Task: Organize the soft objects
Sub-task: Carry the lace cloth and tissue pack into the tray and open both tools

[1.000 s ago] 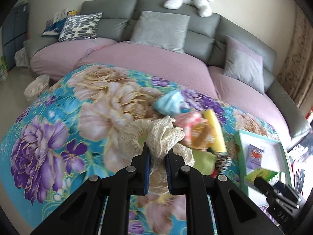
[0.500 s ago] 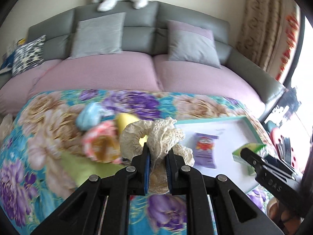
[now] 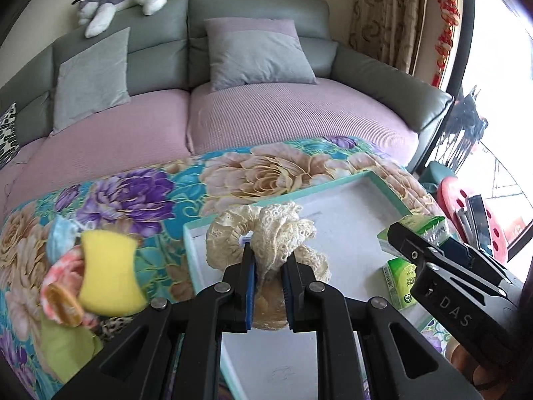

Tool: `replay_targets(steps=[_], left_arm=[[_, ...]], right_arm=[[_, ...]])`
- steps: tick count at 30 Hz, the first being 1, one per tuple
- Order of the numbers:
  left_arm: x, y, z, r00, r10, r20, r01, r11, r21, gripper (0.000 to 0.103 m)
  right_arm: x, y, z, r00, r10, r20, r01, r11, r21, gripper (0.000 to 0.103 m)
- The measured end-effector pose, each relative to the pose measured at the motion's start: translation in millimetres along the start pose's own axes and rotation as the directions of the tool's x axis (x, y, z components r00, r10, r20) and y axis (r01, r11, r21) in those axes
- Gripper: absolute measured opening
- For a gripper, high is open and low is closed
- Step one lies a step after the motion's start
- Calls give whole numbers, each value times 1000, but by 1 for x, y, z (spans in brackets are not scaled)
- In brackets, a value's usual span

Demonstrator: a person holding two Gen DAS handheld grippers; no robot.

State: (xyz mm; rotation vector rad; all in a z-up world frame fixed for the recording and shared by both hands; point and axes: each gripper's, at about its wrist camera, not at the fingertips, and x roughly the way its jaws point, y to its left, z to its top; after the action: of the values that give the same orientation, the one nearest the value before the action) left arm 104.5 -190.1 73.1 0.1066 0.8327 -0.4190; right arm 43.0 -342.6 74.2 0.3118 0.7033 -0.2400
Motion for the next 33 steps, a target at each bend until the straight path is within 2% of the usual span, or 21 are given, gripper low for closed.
replay_targets(steps=[6,12,14,17,20,22,26,28,33], left_arm=[[23,-9,0,1000,6,-30,-6,1000,13,16],[24,-11,-2,1000,11,-26,-11,1000,17,18],[24,-11,-3,1000,10,-26,-10,1000,13,31],[20,-7,-3,1000,10,-22,-10,1000,-3,44],[16,-3,-2,1000,16,-13,-16,1000,-14,46],[13,1,-2,1000,22,-12,-22,999,-25,47],[13,8,-3,999,42,-17,-42,998,-45,57],[14,12,-4,998,54,-26,-55,997,-55,57],[17,20,-8,995,87,-44,-90,994,-67,58]], right_arm=[[11,-20,-1,998,-54,-13,54,997,48,58],[14,-28,-3,997,-65,-29,67,995,70,60],[14,-28,-3,997,-72,-33,74,995,65,60],[14,-27,-4,995,-87,-40,89,995,50,60],[14,-27,-5,995,-91,-43,93,995,47,62],[15,-26,-5,994,-100,-53,102,994,37,67],[18,-25,-8,990,-118,-78,120,993,17,69],[20,-25,-9,988,-126,-91,128,992,12,80],[23,-28,-12,983,-140,-120,142,990,9,83]])
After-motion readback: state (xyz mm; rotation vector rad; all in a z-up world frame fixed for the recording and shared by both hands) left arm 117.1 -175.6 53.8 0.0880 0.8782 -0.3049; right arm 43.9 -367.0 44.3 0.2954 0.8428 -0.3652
